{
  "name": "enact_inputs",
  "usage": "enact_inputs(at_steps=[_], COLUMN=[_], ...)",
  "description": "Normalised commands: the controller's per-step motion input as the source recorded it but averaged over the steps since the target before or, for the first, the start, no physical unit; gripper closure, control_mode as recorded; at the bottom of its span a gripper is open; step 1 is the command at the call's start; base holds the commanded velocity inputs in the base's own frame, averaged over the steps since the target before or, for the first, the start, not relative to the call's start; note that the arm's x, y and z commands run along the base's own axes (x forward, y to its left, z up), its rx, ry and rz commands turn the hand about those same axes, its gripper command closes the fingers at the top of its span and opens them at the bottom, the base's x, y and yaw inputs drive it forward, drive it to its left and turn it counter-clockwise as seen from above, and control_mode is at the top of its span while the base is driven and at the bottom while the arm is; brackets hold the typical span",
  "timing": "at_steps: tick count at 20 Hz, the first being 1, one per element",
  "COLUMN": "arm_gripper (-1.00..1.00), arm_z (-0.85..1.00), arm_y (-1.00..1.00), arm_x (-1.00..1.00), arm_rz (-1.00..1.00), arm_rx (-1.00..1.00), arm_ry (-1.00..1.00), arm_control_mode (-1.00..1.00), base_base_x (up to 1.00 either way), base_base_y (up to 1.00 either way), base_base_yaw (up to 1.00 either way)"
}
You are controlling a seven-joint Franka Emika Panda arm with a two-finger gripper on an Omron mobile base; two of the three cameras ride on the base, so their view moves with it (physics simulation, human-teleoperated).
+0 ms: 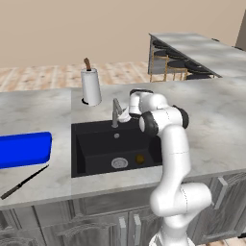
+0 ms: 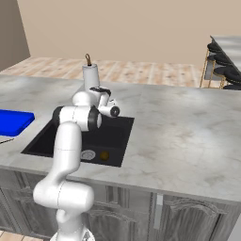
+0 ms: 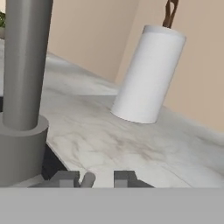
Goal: Pick up all produce items and place them in the sink. Turn on the sink faucet to wash them. Then turn the sink off and put them in the tray.
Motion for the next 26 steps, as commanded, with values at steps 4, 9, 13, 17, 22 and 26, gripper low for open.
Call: enact_inputs(at_steps=[4,9,13,17,22,26], arm_gripper=[1.00,1.00,1.00,1.00,1.00,1.00], arm_z=[-0.10,-0.22,-0.25,-0.02,-0.27,-0.35], arm_y=[-0.46,-0.52,-0.62,-0.30,-0.49,-0.80], arm_x=[0.00,0.01,0.02,0.00,0.05,0.00], arm_rz=[-0.15,-0.18,-0.10,-0.02,0.00,0.00], arm_rx=[0.13,0.09,0.04,0.00,0.05,0.11], arm_ry=[0.00,0.00,0.00,0.00,0.06,0.09], arm_control_mode=[-1.00,-1.00,-1.00,-1.00,-1.00,-1.00], base_base_x=[0.00,0.00,0.00,0.00,0.00,0.00], base_base_y=[0.00,0.00,0.00,0.00,0.00,0.00], base_base_yaw=[0.00,0.00,0.00,0.00,0.00,0.00])
